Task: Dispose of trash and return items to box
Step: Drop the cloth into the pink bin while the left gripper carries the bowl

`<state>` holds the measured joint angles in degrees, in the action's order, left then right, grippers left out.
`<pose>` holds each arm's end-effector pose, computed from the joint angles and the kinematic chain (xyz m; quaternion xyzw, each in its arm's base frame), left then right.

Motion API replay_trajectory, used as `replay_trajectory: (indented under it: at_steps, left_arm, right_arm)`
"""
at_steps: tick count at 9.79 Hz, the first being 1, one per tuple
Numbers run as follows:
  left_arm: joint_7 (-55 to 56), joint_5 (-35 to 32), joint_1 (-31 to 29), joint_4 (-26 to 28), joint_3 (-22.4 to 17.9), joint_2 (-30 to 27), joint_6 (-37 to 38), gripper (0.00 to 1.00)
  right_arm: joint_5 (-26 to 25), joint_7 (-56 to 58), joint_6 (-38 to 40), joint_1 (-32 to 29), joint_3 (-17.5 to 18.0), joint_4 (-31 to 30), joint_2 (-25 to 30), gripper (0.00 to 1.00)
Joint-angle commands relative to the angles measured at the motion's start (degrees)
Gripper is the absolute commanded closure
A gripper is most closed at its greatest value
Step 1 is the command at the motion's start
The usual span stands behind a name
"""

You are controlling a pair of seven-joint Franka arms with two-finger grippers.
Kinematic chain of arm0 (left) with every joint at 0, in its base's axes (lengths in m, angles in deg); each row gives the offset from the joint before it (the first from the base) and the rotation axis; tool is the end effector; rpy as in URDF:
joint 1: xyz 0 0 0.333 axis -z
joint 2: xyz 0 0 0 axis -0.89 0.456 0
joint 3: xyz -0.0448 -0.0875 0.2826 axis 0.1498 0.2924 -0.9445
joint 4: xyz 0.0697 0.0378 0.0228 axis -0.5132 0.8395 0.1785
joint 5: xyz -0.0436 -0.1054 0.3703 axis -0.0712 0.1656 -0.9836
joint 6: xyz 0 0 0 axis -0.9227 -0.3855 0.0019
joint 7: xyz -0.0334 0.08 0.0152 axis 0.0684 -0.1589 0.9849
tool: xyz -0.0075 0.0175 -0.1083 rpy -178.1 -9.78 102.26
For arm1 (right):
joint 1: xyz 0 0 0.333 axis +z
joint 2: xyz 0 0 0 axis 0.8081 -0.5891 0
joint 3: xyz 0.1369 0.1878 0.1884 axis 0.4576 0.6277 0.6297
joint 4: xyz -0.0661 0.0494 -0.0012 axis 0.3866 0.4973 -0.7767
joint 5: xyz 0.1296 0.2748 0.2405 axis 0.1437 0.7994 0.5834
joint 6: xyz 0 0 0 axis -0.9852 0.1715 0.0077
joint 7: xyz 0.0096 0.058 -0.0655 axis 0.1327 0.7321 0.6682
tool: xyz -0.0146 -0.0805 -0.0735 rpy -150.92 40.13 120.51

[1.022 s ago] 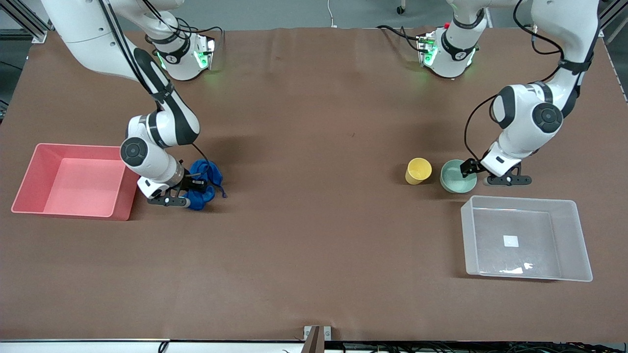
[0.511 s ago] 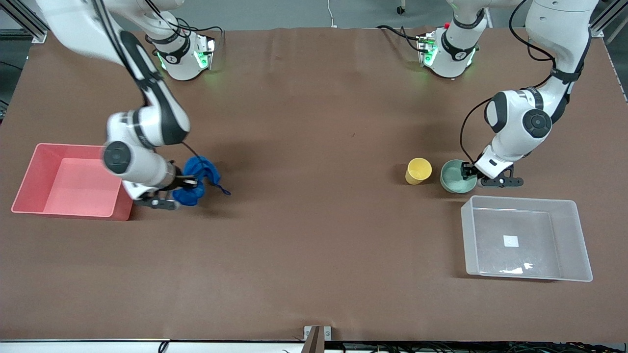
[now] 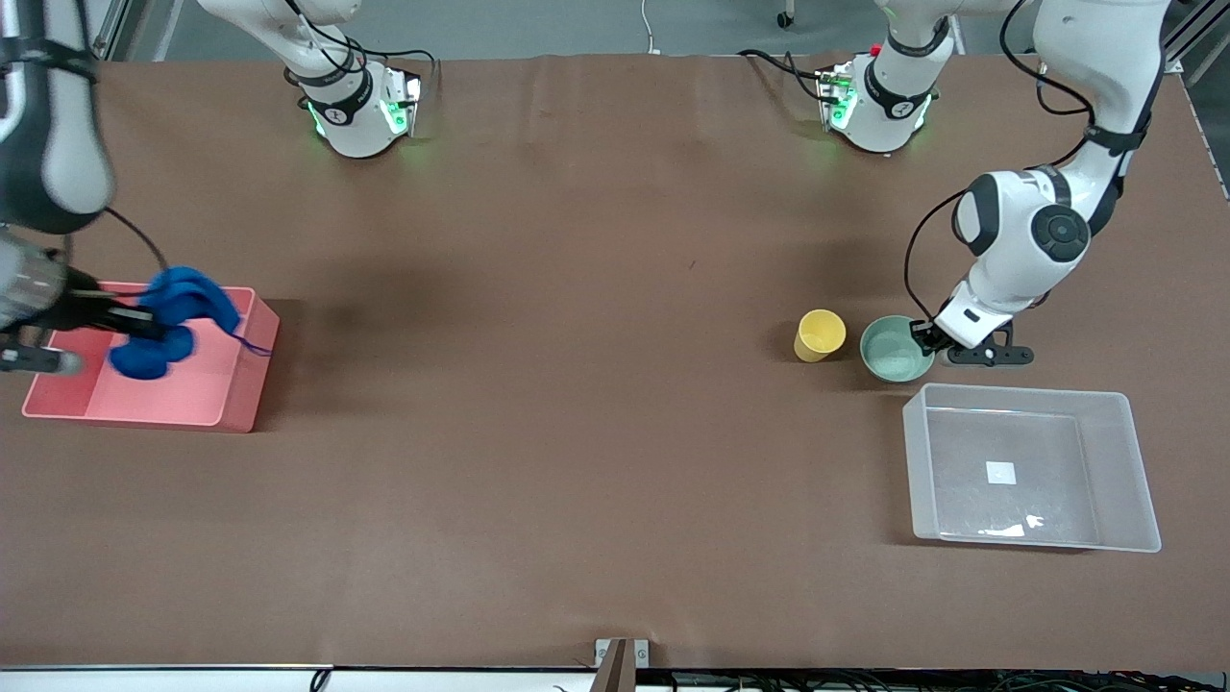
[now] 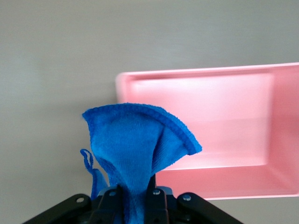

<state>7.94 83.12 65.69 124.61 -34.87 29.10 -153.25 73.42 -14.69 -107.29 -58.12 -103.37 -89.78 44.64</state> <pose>0.4914 -0.0061 0.2256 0.9994 -0.0145 0.0305 0.0041 0.5424 -0.1791 0.4106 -0.9989 0.0383 0.0281 0.0021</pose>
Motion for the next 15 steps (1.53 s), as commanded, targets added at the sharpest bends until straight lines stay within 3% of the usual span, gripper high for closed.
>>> replay_trajectory:
  at_steps: [1, 3, 6, 7, 8, 9, 10, 12, 13, 15]
  left_arm:
    - [-1.13, 0.17, -0.09, -1.14, -0.23, -9.79, 13.89, 1.0]
    - [-1.04, 0.78, -0.18, -10.35, -0.41, -10.45, 24.03, 1.0]
    - [-1.13, 0.87, -0.27, -30.1, -1.81, 5.94, 24.68, 1.0]
    - [-1.82, 0.87, -0.44, -36.61, -1.99, 11.22, 24.68, 1.0]
    - [-3.4, 0.96, -0.97, -41.9, -2.6, 15.62, 24.68, 1.0]
    - [-4.63, 1.31, -1.32, -46.65, -2.95, 19.93, 24.77, 1.0]
    - [-6.38, 4.27, -1.5, -50.96, -4.09, 24.06, 24.77, 1.0]
    - [-12.44, 8.94, -1.5, -54.42, -7.42, 29.79, 24.68, 1.0]
    - [-13.77, 9.83, -1.5, -55.65, -7.96, 31.64, 24.42, 0.99]
    - [-14.13, 9.93, -1.5, -55.22, -7.97, 33.15, 23.63, 0.98]
  right_arm:
    - [-0.09, 7.44, -4.4, 0.34, -4.13, -1.41, -2.88, 0.99]
    - [-0.09, 8.96, -12.99, -0.01, -4.76, -6.65, -5.61, 0.99]
    - [0.17, 10.02, -22.16, -0.27, -4.67, -11.25, -10.79, 0.97]
    - [0.34, 10.02, -22.53, -0.19, -4.59, -11.25, -12.29, 0.87]
    - [0.26, 10.1, -22.53, -0.01, -4.59, -11.08, -13.0, 0.62]
    - [0.26, 10.1, -22.62, 0.08, -4.59, -10.64, -13.62, 0.26]
    - [0.26, 10.02, -22.36, 0.51, -4.59, -10.46, -13.62, 0.0]
    - [0.35, 9.93, -21.74, 0.95, -4.41, -9.85, -11.53, 0.0]
    - [0.26, 9.67, -20.26, 1.04, -4.24, -9.67, -7.77, 0.0]
    - [0.35, 6.96, -5.58, 1.84, -2.49, -0.85, -3.79, 0.0]
